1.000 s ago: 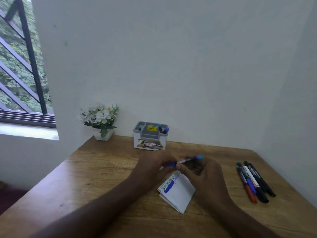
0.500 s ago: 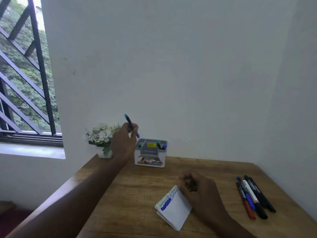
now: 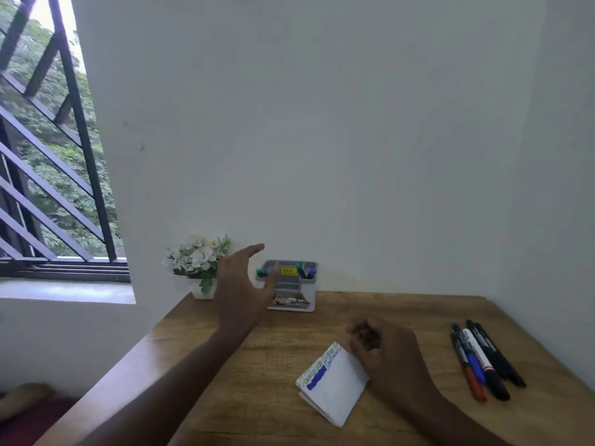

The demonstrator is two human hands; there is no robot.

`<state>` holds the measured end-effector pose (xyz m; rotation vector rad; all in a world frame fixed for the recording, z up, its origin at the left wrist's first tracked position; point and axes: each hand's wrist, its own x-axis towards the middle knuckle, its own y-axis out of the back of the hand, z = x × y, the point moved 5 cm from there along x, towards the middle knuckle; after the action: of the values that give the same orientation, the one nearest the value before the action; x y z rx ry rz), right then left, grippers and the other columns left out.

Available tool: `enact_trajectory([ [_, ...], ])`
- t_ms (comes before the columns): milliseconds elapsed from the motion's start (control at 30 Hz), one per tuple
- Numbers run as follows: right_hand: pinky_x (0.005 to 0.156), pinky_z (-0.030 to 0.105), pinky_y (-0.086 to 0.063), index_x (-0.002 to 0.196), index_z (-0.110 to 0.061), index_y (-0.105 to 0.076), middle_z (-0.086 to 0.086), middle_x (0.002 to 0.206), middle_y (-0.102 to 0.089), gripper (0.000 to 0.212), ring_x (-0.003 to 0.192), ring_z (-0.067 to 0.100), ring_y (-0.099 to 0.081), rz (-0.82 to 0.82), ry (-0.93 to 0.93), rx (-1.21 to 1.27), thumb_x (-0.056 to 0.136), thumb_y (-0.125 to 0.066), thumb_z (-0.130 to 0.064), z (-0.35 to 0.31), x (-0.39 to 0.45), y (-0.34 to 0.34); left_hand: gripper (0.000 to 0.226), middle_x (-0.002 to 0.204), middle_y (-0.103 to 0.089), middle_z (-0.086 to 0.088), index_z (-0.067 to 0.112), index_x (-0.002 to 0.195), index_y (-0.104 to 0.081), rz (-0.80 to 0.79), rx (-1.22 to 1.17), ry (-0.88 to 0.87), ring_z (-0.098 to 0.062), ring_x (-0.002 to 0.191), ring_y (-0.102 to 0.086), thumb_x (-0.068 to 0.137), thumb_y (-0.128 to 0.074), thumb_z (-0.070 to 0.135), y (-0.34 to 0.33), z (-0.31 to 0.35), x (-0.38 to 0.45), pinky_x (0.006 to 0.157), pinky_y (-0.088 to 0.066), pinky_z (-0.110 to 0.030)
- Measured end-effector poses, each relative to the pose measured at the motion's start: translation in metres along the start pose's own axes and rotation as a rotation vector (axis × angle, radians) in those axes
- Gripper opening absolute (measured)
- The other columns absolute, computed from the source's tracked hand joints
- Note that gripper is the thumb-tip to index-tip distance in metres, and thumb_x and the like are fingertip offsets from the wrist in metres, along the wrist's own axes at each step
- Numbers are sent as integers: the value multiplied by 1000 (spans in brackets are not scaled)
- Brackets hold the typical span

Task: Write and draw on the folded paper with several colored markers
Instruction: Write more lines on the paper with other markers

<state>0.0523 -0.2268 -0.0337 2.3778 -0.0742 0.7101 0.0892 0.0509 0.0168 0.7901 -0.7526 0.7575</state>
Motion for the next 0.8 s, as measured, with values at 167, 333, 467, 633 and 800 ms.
enact_trajectory([
  [167, 61, 8, -46, 95, -28, -71, -19, 75, -64, 11, 69, 0, -63, 56, 43, -202, 98, -65, -19, 1, 5, 21, 27, 110, -64, 11, 28, 112, -63, -233, -43, -292, -13, 99, -57, 89, -71, 39, 1, 17, -46, 80, -50, -36],
  [333, 88, 36, -51, 116, -21, -61, 7, 117, -64, 17, 104, 21, -61, 26, -171, -595, 101, -54, -26, 32, 18, 48, 29, 116, -63, 12, 34, 114, -62, -561, -2, -382, -4, 103, -55, 90, -74, 45, -24, 13, -74, 81, -52, -28],
  [467, 114, 77, -12, 154, -26, -28, 28, 165, -15, 69, 150, 55, -15, -172, -607, -789, 98, -43, -63, 86, 11, 74, 29, 115, -61, 17, 37, 113, -61, -613, -69, -346, 1, 104, -52, 89, -74, 45, -36, 5, -69, 81, -44, -21],
  [633, 116, 78, -11, 162, -36, -12, 17, 172, -7, 86, 154, 50, -11, -253, -735, -763, 90, -21, -83, 108, 6, 61, 32, 119, -58, 19, 41, 114, -58, -647, -95, -307, -2, 112, -51, 89, -78, 39, -42, -1, -71, 89, -46, -26],
  [800, 121, 71, -10, 159, -42, -17, 8, 173, -15, 70, 159, 38, -11, -327, -272, -726, 97, -21, -75, 73, 36, 12, 29, 122, -57, 19, 38, 118, -61, -682, -93, -318, -2, 115, -49, 92, -70, 46, -44, 0, -72, 93, -49, -30],
])
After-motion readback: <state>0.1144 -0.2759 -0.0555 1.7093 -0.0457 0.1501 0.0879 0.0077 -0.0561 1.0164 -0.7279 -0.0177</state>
